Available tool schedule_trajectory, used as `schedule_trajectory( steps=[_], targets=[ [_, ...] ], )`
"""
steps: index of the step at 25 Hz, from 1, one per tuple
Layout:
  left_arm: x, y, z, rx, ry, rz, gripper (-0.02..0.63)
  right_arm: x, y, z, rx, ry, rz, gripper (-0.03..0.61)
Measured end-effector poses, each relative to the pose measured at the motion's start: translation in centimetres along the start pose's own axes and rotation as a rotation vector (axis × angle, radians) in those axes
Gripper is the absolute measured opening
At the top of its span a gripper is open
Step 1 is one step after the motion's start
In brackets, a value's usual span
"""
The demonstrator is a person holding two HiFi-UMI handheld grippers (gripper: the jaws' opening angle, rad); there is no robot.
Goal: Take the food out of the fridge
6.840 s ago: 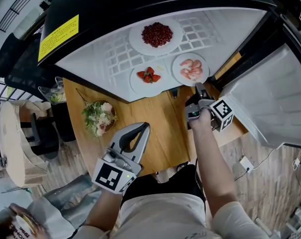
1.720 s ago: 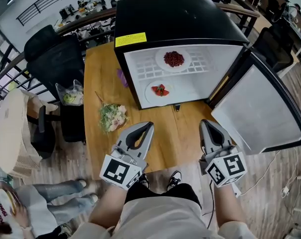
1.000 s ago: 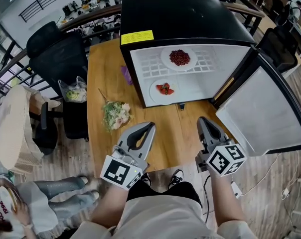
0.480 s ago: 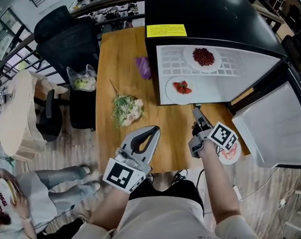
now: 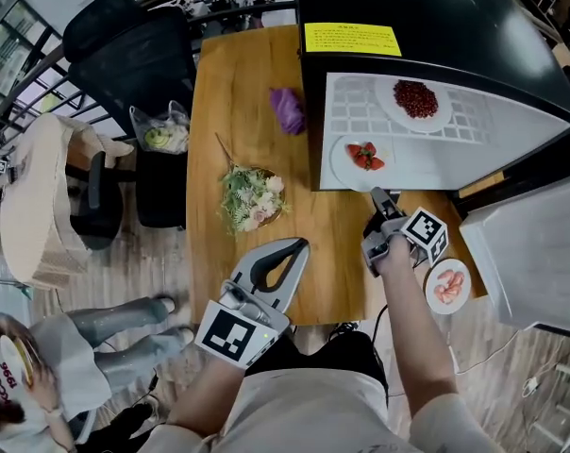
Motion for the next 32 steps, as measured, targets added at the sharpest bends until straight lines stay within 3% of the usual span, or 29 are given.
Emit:
schedule_trajectory(
  steps=[7, 12, 18, 28, 32],
  targets=[
    [0.0, 1.1, 0.8, -0.007, 0.019, -0.008, 0.006, -1.6, -1.7, -0.9, -0.091, -0.02, 0.007, 0.107],
    [0.1, 1.2, 1.1, 0.003, 0.034, -0.01, 0.006, -2.4, -1.3, -0.8, -0.099, -0.008, -0.005, 0.102],
    [0.2, 1.0, 1.3, 0.008, 0.042, -0.002, 0.006, -2.7, -1.5, -0.7, -0.122, 0.005, -0.013, 0.044],
    [0.1, 0.6, 1.7, -0.003, 0.038, 0.018, 0.006, -1.8, -0.2, -1.0, -0.13, -0.006, -0.124, 0.025],
    [0.0, 0.4, 1.3, -0.047, 0.017, 0.03, 0.006, -0.2, 0.8, -0.8, -0.112, 0.001, -0.166, 0.025]
  ],
)
Point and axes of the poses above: the fingertips, and each gripper's own axes: x backward along the fingers, y to its left, z out of its underside, the point moved 1 cm from there along x, backward along the fingers, and after that the axes turned 14 degrees about -x, right-handed, at the moved point
